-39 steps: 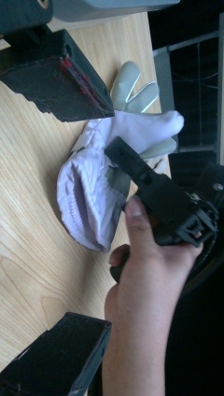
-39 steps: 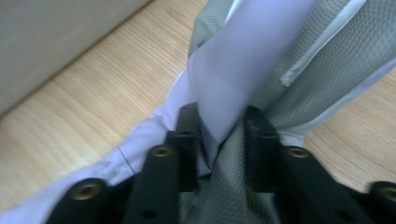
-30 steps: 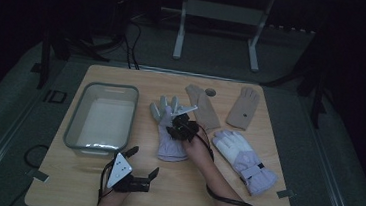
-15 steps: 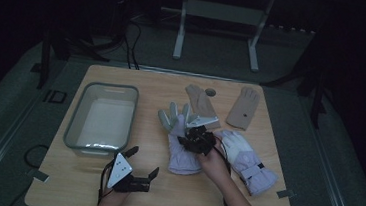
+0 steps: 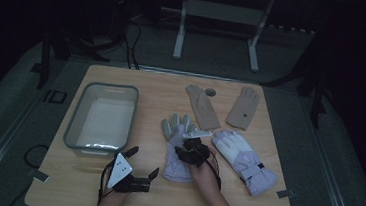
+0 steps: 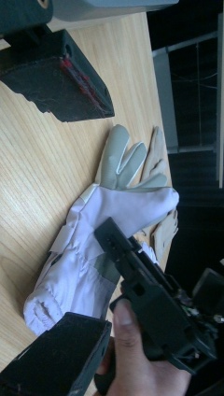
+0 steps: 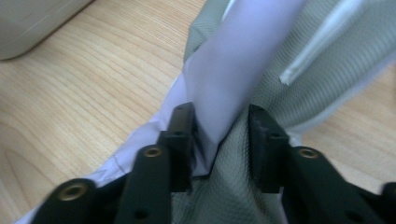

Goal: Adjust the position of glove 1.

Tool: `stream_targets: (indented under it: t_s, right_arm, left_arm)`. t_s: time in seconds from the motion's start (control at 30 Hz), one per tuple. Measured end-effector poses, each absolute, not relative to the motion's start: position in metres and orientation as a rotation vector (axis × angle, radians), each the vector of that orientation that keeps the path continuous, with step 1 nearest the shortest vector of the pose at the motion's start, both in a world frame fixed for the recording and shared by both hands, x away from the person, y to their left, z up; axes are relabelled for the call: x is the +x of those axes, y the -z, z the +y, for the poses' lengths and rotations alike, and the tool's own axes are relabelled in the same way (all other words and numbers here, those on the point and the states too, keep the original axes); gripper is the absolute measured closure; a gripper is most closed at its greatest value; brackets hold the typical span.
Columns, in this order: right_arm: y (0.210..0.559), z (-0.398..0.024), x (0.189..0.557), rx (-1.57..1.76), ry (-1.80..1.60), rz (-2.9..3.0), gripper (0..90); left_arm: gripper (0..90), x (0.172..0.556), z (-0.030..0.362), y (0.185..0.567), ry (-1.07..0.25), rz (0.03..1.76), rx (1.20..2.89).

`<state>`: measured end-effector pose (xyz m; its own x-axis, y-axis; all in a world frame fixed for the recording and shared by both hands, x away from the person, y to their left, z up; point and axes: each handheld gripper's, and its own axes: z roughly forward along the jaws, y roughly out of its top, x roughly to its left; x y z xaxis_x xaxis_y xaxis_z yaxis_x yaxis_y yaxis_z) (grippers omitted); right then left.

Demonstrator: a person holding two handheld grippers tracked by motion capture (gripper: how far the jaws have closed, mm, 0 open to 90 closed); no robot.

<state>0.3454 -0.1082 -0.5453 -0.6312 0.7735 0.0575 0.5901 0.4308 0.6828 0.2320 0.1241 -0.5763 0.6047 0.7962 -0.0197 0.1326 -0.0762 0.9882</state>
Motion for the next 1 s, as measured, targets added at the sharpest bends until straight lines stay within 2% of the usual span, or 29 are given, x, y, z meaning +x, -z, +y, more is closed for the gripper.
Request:
stream_targets:
  t_s: [0.3, 0.47, 0.5, 0.83, 0.9, 1.0]
  right_arm:
    - [0.545, -0.107, 0.343, 1.268, -1.038, 2.363, 37.8]
    - [0.527, -0.117, 0.34, 1.221, -1.088, 2.331, 34.7]
    - [0.52, -0.123, 0.339, 1.199, -1.114, 2.328, 31.9]
    - [0.476, -0.168, 0.34, 1.11, -1.152, 2.287, 30.9]
    - [0.468, -0.188, 0.342, 1.092, -1.147, 2.274, 27.1]
    - [0.463, -0.206, 0.343, 1.092, -1.143, 2.267, 27.1]
  left_arm:
    - [1.9, 0.232, 0.124, 0.576, -0.658, 0.802, 1.579]
    - [1.9, 0.232, 0.124, 0.576, -0.656, 0.798, 1.58]
    - [1.9, 0.232, 0.124, 0.576, -0.655, 0.797, 1.58]
    - [1.9, 0.233, 0.124, 0.576, -0.653, 0.799, 1.582]
    - [1.9, 0.233, 0.124, 0.576, -0.652, 0.8, 1.582]
    - [1.9, 0.233, 0.124, 0.576, -0.652, 0.802, 1.582]
